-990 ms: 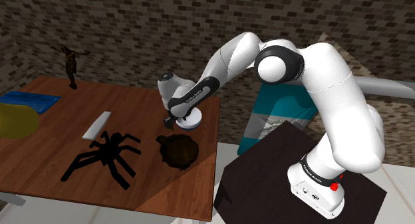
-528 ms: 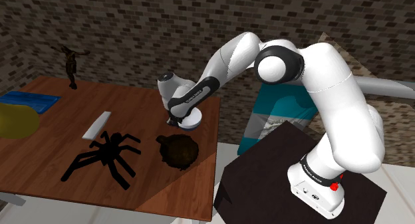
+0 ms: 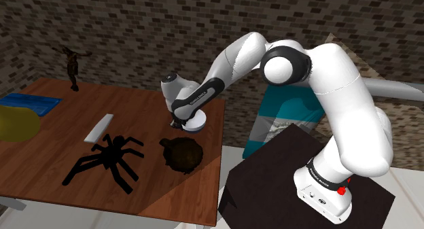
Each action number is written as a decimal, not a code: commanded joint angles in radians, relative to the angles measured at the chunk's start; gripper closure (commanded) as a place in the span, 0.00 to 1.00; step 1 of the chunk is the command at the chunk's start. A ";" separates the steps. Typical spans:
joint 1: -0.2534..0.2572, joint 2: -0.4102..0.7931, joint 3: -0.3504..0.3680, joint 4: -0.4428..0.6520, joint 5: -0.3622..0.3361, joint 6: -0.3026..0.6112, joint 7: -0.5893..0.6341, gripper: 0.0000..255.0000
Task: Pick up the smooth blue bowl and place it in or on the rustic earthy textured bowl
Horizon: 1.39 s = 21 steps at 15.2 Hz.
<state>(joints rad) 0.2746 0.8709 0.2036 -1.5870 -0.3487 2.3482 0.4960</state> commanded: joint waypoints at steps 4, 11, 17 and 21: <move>-0.007 -0.048 0.010 -0.018 0.010 -0.030 -0.007 1.00; -0.018 -0.118 0.026 -0.037 0.026 -0.081 -0.019 1.00; -0.026 -0.174 0.038 -0.044 0.042 -0.129 -0.031 1.00; -0.031 -0.208 0.046 -0.044 0.052 -0.163 -0.040 1.00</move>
<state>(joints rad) 0.2450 0.6735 0.2475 -1.6258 -0.2986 2.1914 0.4572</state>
